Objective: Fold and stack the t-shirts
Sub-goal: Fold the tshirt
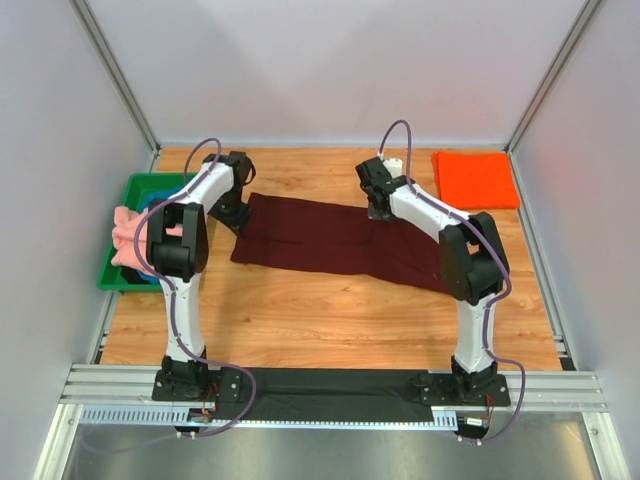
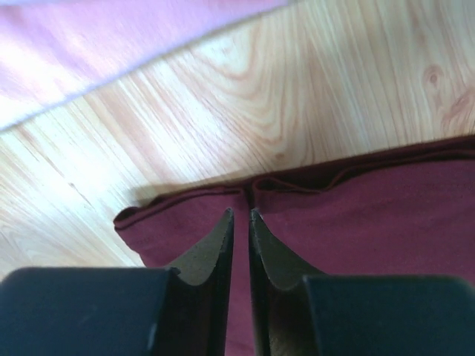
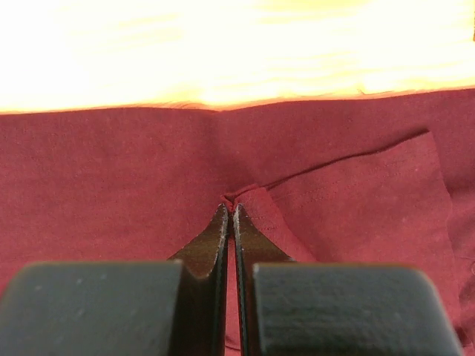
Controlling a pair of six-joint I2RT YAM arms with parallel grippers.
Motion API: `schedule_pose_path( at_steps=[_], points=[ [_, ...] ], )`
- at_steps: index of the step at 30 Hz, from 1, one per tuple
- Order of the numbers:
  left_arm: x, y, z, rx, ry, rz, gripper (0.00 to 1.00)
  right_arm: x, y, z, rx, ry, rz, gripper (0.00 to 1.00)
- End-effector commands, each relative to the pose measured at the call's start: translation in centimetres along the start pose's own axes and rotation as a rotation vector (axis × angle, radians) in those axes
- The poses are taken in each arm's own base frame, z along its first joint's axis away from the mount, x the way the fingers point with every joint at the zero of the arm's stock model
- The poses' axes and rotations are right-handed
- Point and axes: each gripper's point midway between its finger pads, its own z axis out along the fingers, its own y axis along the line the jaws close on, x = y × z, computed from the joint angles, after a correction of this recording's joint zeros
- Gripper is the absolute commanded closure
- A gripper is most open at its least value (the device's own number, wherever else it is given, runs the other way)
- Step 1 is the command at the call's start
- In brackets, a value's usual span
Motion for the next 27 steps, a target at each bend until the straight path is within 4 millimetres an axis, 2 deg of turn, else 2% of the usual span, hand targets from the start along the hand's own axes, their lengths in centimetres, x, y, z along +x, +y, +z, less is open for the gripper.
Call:
schedule_pose_path(
  at_steps=[1, 6, 9, 11, 14, 15, 19, 22, 23, 25, 26, 27],
  points=[
    [-2.2, -0.4, -2.7, 0.062, -0.099, -0.006, 0.81, -2.5, 1.1, -0.1, -0.010, -0.083, 0.042, 1.00],
    [-2.5, -1.2, -3.7, 0.104, -0.108, 0.037, 0.79, -2.0, 1.2, 0.4, -0.002, -0.070, 0.049, 0.99],
    [-3.4, -1.7, -5.3, 0.144, -0.170, 0.118, 0.79, -1.4, 1.3, 1.0, 0.006, -0.042, 0.030, 0.90],
    [-3.4, -1.6, -6.5, 0.174, -0.219, 0.181, 0.79, -1.5, 1.6, 0.8, -0.013, -0.028, -0.002, 0.80],
    [-2.0, -1.5, -7.2, 0.224, -0.236, 0.275, 0.79, -1.8, 0.4, -0.4, -0.025, 0.005, -0.035, 0.69],
    [-1.1, -1.6, -7.4, 0.243, -0.236, 0.314, 0.78, -2.3, 0.7, -1.5, -0.075, 0.004, -0.033, 0.64],
    [2.0, -1.3, -6.1, 0.266, -0.166, 0.450, 0.78, -2.9, -0.7, -3.0, -0.121, 0.000, -0.014, 0.57],
    [2.9, 0.1, -3.9, 0.199, -0.135, 0.488, 0.78, -2.3, -2.2, -1.8, -0.106, 0.038, -0.001, 0.58],
    [3.1, 0.6, -3.2, 0.176, -0.131, 0.493, 0.78, -2.1, -3.3, -1.1, -0.086, 0.059, 0.001, 0.58],
    [3.2, 1.5, -2.1, 0.132, -0.129, 0.501, 0.78, -1.8, -4.1, -0.3, -0.085, 0.088, 0.006, 0.58],
    [3.3, 1.9, -1.7, 0.116, -0.127, 0.506, 0.78, -2.2, -5.4, 0.2, -0.081, 0.091, 0.010, 0.58],
    [3.2, 2.1, -1.5, 0.103, -0.133, 0.506, 0.78, -1.8, -5.6, 0.4, -0.110, 0.110, 0.003, 0.58]
  ],
)
